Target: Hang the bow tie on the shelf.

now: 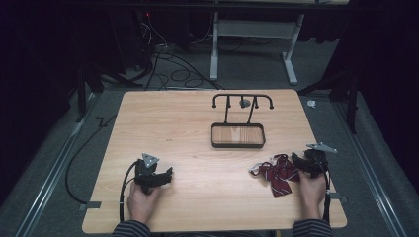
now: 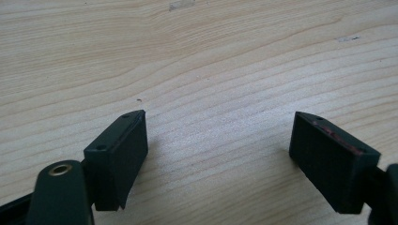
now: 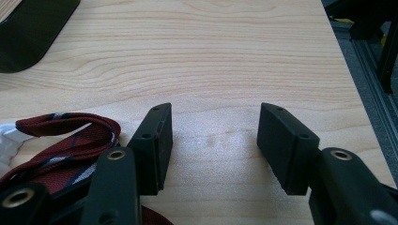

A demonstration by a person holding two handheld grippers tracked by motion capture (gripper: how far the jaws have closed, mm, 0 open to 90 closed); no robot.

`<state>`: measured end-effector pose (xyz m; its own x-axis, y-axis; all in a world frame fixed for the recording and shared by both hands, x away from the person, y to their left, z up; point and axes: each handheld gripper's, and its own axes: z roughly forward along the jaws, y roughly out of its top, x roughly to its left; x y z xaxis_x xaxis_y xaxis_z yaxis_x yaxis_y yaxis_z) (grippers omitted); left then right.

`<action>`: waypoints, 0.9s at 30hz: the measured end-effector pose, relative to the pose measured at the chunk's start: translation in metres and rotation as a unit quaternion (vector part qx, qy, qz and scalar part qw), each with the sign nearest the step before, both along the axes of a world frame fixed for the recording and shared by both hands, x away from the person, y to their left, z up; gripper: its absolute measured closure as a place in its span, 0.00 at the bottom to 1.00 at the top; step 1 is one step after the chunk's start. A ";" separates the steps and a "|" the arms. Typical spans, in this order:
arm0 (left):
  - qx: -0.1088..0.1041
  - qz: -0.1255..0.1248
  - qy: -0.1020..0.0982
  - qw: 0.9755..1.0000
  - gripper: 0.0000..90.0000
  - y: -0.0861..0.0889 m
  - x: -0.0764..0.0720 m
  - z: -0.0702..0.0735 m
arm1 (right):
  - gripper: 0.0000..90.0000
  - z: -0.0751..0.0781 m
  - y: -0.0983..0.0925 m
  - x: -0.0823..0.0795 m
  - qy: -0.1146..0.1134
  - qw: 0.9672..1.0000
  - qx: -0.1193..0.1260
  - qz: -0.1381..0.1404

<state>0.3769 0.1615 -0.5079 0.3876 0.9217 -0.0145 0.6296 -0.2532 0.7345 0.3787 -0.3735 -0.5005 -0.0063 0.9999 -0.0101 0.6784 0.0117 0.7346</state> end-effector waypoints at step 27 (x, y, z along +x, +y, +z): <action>0.000 -0.001 0.002 1.000 0.22 0.000 0.000 0.000 | 0.65 0.006 -0.007 -0.009 -0.008 0.999 0.010 0.035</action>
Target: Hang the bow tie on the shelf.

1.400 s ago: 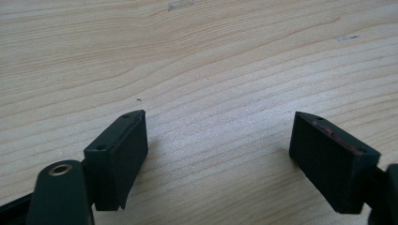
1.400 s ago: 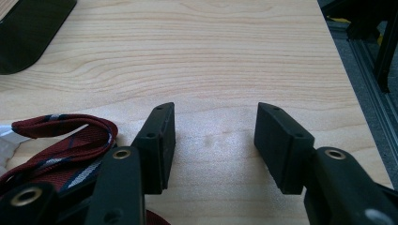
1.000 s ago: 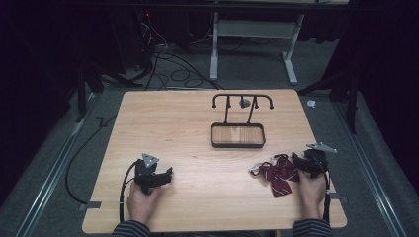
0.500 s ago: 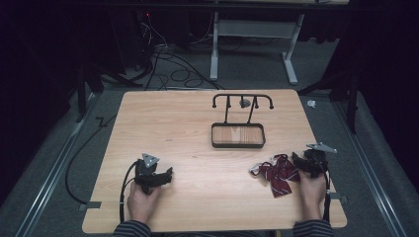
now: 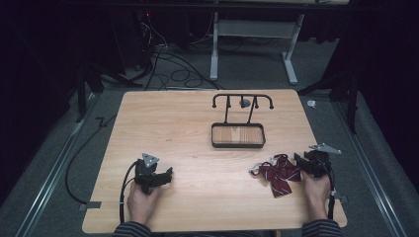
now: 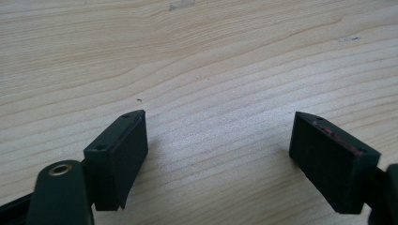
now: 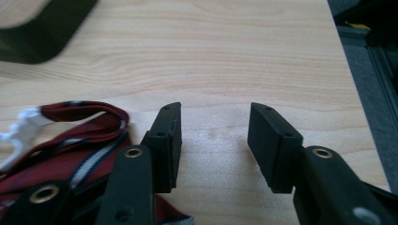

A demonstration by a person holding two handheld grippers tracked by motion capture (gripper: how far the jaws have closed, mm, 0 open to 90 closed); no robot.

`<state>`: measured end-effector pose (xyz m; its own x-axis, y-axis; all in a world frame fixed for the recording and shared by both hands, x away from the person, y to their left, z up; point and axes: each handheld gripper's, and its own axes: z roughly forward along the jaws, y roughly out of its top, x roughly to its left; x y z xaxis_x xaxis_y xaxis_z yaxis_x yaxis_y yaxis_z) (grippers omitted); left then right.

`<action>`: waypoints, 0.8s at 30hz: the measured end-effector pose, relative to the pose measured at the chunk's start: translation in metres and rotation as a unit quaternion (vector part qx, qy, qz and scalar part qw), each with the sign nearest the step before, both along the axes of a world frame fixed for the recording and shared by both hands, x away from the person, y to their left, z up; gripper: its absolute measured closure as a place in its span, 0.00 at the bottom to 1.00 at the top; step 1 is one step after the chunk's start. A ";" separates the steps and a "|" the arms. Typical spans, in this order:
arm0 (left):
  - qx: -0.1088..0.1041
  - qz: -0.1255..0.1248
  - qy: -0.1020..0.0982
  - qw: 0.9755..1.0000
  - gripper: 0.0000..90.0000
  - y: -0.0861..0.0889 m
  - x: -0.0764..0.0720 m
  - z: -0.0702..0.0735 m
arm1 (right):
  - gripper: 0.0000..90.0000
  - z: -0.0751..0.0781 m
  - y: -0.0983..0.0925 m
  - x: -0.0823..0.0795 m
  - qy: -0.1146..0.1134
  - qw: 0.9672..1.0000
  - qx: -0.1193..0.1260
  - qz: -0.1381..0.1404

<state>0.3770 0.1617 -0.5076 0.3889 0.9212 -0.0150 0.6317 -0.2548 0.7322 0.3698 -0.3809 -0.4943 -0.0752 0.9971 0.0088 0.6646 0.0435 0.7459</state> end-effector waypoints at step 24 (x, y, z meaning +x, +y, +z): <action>0.000 -0.001 0.000 1.000 0.22 0.000 0.000 0.000 | 0.69 0.027 0.031 -0.004 -0.010 0.994 0.005 0.108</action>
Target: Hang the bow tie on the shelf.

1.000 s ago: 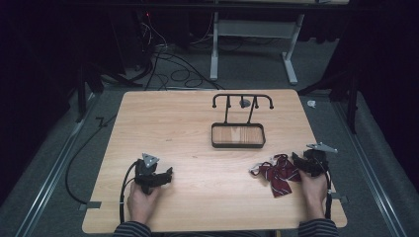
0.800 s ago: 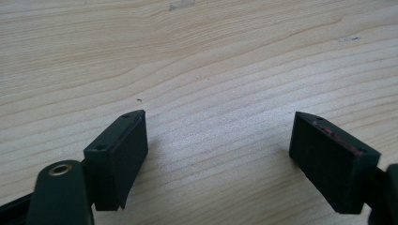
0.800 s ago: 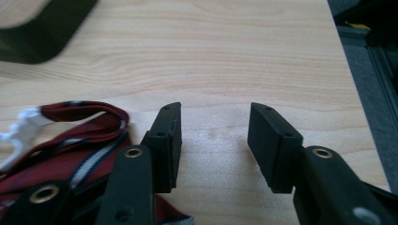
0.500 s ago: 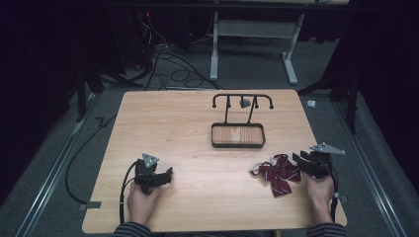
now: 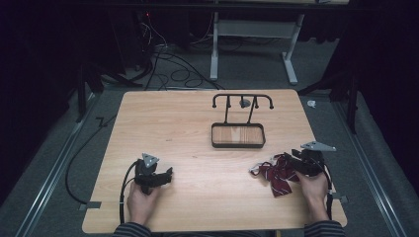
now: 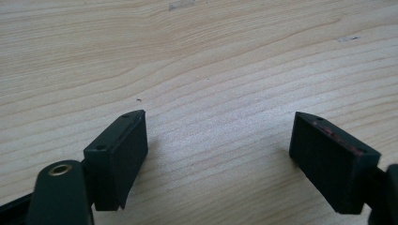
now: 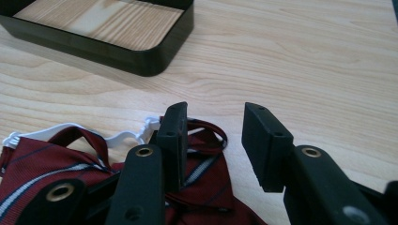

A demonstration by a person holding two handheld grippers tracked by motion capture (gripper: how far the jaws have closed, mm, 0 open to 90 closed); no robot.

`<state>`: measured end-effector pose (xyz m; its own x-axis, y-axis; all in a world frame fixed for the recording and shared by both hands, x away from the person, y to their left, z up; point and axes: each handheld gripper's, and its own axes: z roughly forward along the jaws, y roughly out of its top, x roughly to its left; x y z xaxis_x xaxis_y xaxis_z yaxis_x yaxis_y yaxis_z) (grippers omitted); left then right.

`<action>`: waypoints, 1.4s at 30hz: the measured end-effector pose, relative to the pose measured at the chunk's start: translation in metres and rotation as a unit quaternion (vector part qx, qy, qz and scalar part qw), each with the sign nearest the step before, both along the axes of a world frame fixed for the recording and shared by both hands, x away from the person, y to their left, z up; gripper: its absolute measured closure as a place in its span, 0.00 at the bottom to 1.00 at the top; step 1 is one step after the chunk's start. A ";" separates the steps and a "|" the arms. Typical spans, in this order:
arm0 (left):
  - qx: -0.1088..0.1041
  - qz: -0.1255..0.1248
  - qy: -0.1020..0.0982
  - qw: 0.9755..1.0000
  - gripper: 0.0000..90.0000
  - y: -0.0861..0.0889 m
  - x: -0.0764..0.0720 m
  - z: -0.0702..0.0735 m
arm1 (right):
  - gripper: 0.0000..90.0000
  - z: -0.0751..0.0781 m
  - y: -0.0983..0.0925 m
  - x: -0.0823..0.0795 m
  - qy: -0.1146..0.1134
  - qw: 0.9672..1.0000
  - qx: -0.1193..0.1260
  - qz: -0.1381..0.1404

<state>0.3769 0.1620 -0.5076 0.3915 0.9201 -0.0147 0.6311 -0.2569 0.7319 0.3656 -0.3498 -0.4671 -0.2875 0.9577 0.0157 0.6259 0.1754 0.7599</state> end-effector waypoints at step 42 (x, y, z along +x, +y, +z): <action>0.000 0.000 0.000 1.000 0.22 0.000 0.000 0.000 | 0.73 -0.009 0.033 0.035 0.041 0.996 -0.051 0.067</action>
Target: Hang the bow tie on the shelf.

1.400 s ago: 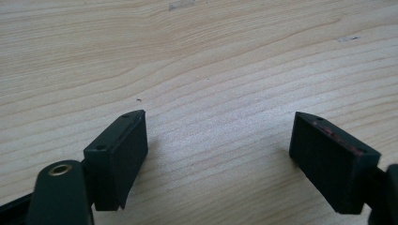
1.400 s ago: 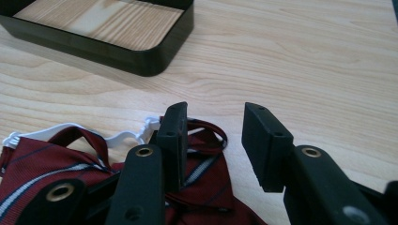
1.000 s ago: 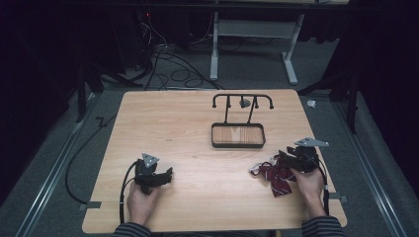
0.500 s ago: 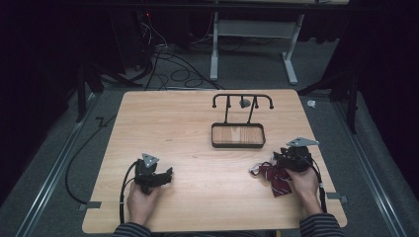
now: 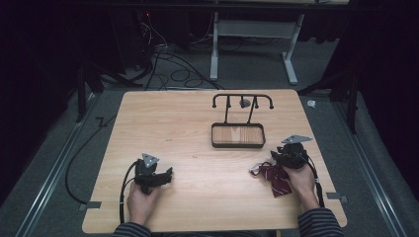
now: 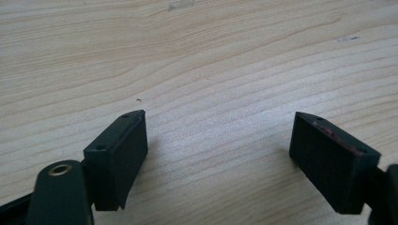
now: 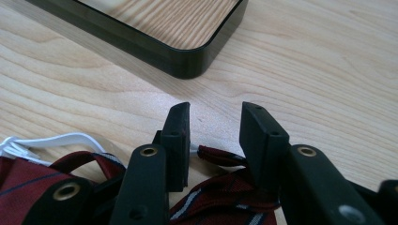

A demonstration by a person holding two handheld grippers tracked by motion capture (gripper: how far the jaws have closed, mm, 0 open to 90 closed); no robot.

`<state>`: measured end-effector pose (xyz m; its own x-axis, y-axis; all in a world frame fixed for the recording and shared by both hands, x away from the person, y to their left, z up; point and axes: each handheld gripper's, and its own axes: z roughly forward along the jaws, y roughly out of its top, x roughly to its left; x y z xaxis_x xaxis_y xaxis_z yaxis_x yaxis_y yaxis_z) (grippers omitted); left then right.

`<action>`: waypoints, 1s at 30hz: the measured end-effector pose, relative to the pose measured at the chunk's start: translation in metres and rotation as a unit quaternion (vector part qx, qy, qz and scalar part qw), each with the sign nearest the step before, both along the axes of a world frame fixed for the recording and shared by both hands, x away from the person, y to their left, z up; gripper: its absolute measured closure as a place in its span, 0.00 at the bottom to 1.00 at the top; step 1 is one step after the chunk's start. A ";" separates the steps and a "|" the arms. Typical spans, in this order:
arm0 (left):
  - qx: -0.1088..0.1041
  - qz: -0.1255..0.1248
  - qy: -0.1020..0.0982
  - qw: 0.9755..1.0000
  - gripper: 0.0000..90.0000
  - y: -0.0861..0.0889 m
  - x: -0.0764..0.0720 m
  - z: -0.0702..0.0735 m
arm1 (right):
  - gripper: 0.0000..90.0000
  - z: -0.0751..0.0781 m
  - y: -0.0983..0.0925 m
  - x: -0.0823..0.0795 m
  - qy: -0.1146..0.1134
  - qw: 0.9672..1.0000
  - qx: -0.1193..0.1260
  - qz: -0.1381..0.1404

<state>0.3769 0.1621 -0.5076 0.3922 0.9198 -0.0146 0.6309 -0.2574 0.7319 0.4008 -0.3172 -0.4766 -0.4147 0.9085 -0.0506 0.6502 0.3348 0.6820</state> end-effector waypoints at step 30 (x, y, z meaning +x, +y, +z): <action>-0.001 0.000 0.000 1.000 0.22 0.000 0.000 0.000 | 0.77 -0.003 -0.003 0.005 0.023 1.000 0.007 0.010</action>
<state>0.3768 0.1620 -0.5076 0.3919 0.9199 -0.0159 0.6313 -0.2563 0.7320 0.4060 -0.3201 -0.4797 -0.4345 0.9005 -0.0175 0.6745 0.3382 0.6562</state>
